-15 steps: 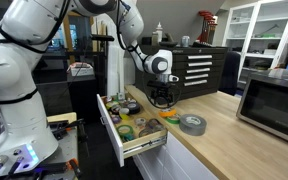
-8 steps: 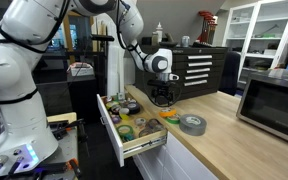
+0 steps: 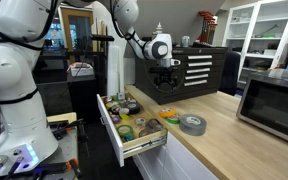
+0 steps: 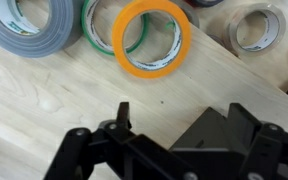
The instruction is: Take the orange masking tape out of the drawer and put it on the counter
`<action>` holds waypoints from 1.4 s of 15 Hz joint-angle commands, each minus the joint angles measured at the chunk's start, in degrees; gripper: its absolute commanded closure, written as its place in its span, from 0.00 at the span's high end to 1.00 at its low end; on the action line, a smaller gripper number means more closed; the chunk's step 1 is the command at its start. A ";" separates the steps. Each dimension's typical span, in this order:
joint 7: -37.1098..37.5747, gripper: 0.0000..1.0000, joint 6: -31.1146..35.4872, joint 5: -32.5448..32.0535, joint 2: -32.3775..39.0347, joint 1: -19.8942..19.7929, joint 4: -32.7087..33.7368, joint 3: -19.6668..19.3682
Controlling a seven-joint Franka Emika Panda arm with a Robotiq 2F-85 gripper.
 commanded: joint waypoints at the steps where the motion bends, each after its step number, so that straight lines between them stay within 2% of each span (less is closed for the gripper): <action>1: 3.79 1.00 -1.90 -0.69 -5.05 1.01 -4.54 -0.76; 15: 21.80 1.00 2.95 -2.34 -16.05 4.58 -21.84 -1.02; 21: 28.79 1.00 7.40 -6.93 -20.80 5.21 -30.56 -1.43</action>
